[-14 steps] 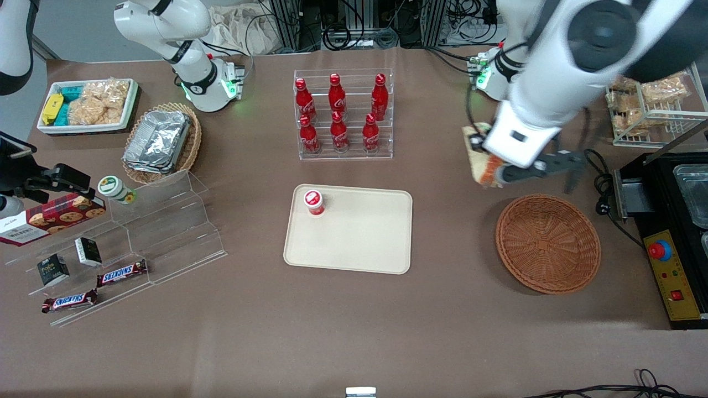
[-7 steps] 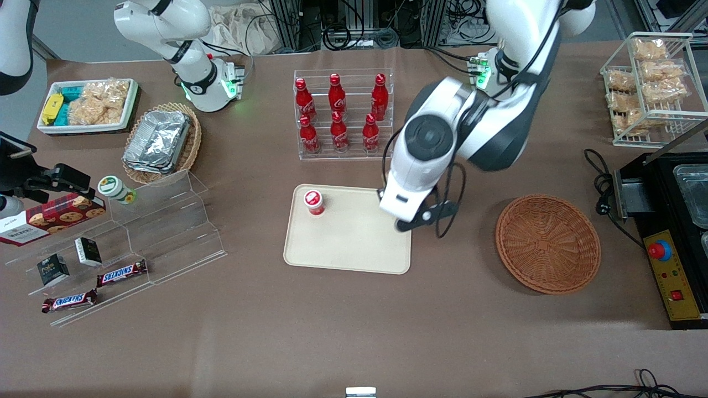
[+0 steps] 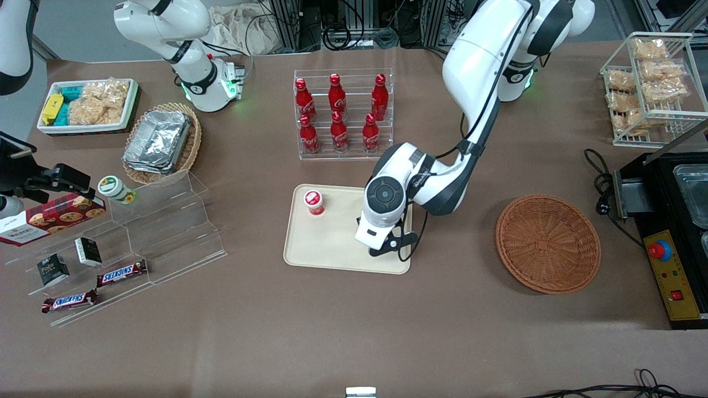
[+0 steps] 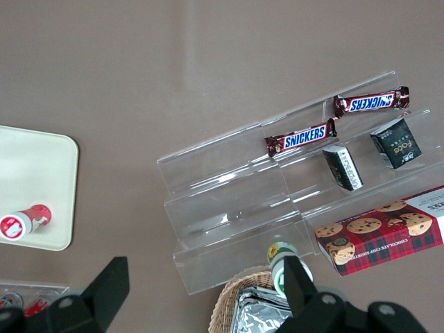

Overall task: Place sandwich from basket to tray
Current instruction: 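Lower the sandwich onto the white tray and open the left gripper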

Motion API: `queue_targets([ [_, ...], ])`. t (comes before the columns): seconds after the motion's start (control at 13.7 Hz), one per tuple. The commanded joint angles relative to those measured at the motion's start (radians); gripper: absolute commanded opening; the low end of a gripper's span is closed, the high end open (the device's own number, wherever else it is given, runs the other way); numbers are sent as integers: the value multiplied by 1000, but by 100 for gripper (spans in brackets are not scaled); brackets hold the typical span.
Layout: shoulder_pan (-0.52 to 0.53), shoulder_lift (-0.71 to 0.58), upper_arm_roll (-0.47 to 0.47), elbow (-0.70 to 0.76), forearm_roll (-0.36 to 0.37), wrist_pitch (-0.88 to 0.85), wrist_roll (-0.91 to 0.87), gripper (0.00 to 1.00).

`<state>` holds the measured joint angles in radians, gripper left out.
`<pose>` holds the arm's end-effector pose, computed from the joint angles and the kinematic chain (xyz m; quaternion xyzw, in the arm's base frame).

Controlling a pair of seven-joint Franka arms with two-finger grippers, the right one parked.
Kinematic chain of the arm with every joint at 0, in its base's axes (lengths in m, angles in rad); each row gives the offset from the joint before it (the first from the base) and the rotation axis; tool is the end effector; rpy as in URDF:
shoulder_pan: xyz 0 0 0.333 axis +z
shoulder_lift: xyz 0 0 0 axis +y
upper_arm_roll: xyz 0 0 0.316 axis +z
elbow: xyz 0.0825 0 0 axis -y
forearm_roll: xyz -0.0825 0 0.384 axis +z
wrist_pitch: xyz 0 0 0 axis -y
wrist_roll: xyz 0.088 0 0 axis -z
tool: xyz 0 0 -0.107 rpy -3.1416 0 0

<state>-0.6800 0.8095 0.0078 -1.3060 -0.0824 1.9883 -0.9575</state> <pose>0.5677 -0.4600 0.2457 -0.9846 -0.1596 0.0680 0.0231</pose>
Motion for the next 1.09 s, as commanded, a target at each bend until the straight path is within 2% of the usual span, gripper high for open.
queue_targets([
  [0.0,-7,39,9,42,35,21,-21,4],
  [0.07,-6,37,9,40,33,32,-21,29],
  [0.15,-4,31,9,42,33,32,-23,60],
  [0.22,-4,24,11,42,36,30,-23,100],
  [0.44,-3,-16,17,45,39,20,-73,100],
  [0.66,13,-120,20,34,41,-29,-89,100],
  [1.02,98,-318,37,27,76,-163,-127,100],
])
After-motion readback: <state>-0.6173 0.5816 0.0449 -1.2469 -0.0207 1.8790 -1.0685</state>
